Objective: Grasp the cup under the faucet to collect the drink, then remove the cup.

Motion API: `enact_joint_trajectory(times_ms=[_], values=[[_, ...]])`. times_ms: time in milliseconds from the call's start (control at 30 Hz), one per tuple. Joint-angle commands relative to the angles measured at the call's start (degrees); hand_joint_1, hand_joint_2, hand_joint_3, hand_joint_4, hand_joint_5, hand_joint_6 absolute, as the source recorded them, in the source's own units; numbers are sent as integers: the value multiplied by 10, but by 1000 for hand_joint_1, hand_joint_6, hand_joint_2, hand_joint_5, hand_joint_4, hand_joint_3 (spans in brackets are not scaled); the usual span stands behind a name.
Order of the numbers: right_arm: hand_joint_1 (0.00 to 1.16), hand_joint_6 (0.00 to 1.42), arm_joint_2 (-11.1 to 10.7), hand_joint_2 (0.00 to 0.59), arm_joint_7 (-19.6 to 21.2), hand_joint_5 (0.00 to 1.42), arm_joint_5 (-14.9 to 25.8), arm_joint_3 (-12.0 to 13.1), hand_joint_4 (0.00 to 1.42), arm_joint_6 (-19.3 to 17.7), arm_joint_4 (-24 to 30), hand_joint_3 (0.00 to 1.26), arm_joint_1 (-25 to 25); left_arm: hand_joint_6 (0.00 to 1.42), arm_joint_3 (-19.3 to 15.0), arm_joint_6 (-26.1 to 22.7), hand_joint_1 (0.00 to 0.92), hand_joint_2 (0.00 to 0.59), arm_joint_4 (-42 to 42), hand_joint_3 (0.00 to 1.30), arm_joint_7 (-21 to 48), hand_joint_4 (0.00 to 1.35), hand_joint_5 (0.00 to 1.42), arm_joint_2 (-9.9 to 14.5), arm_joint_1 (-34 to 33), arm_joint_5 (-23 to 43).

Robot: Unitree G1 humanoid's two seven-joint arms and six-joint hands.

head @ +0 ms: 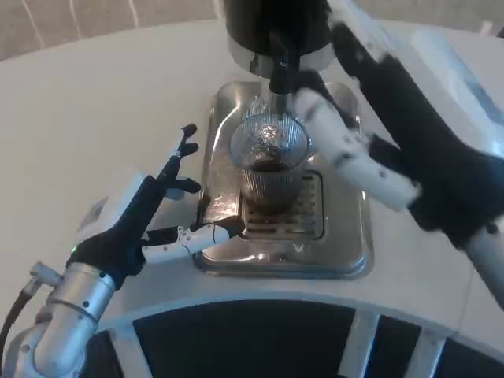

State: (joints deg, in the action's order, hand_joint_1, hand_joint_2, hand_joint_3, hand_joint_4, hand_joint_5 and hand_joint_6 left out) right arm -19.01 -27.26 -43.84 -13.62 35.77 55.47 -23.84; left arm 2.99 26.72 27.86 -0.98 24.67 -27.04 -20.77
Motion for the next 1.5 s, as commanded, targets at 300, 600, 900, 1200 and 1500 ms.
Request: enact_joint_trajectory(times_ms=[300, 600, 900, 1200, 1500], values=[[77, 0, 25, 578, -86, 0, -88, 115, 0, -100, 45, 0, 162, 368, 8, 11, 402, 79, 18, 0, -16, 0, 357, -1, -10, -5], [88, 0, 127, 577, -156, 0, -126, 164, 0, -197, 45, 0, 225, 369, 17, 14, 405, 82, 41, 0, -31, 0, 365, -9, -34, -13], [95, 0, 217, 577, -192, 0, -119, 197, 0, -299, 45, 0, 291, 369, 32, 17, 408, 84, 73, 0, -53, 0, 368, -25, -65, -26], [100, 0, 275, 577, -187, 0, -95, 229, 0, -405, 45, 0, 380, 364, 42, 38, 417, 82, 118, 0, -62, 0, 364, -36, -98, -25], [104, 0, 275, 577, -187, 0, -126, 248, 0, -460, 45, 0, 417, 357, 47, 66, 420, 82, 161, 0, -59, 0, 359, -37, -118, -19]])
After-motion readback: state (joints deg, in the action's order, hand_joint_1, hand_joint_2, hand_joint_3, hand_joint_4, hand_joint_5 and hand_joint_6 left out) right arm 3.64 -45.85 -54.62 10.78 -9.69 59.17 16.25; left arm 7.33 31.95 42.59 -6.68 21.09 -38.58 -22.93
